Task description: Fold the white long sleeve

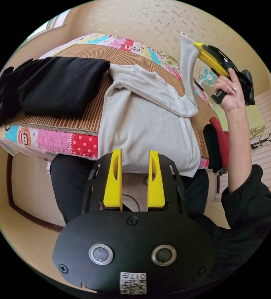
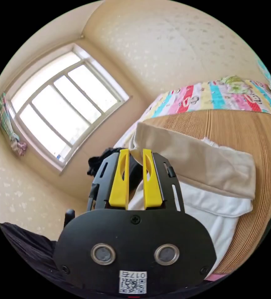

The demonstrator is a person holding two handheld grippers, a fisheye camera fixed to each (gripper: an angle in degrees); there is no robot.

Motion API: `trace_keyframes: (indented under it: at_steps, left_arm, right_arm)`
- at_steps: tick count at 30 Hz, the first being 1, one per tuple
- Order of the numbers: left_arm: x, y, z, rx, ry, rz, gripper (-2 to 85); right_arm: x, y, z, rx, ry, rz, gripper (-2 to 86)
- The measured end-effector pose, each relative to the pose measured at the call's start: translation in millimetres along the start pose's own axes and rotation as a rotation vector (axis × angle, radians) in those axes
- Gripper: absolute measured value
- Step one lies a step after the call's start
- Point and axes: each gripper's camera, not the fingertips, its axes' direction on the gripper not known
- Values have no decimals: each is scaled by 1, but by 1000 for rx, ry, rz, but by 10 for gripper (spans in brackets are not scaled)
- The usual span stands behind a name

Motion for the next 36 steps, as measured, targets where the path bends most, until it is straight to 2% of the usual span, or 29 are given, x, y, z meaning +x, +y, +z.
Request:
trace_keyframes:
  at_steps: [1,3,8,11,14,16,17,21,31,36]
  left_arm:
    - [-1,0,-1,2,-10,0,126]
    - [-2,-1,-6,6,-63,18,125]
    - [6,-43,-8,65,-161,114,121]
    - [18,-90,-1,120,-214,173,110]
    - [28,-131,32,87,-283,222,101]
    - [23,-147,63,10,-401,187,106]
    - [14,-148,71,17,-463,148,105]
    - [-17,-134,61,74,-312,58,93]
    - [-7,-124,56,69,-371,53,94]
    - [-8,-116,43,65,-382,27,110]
  right_arm:
    - [-4,20,32,-103,7,-6,76]
    - [-4,58,53,-161,80,-17,75]
    - [26,158,53,-261,592,-64,73]
    - [46,181,30,-235,798,-28,69]
    - [77,197,12,-225,843,59,58]
    - [106,212,17,-319,836,108,51]
    - [105,223,6,-233,757,60,47]
    - [108,236,-5,-188,664,94,39]
    - [63,238,47,-228,916,-67,36]
    - [56,227,56,-282,924,-74,42]
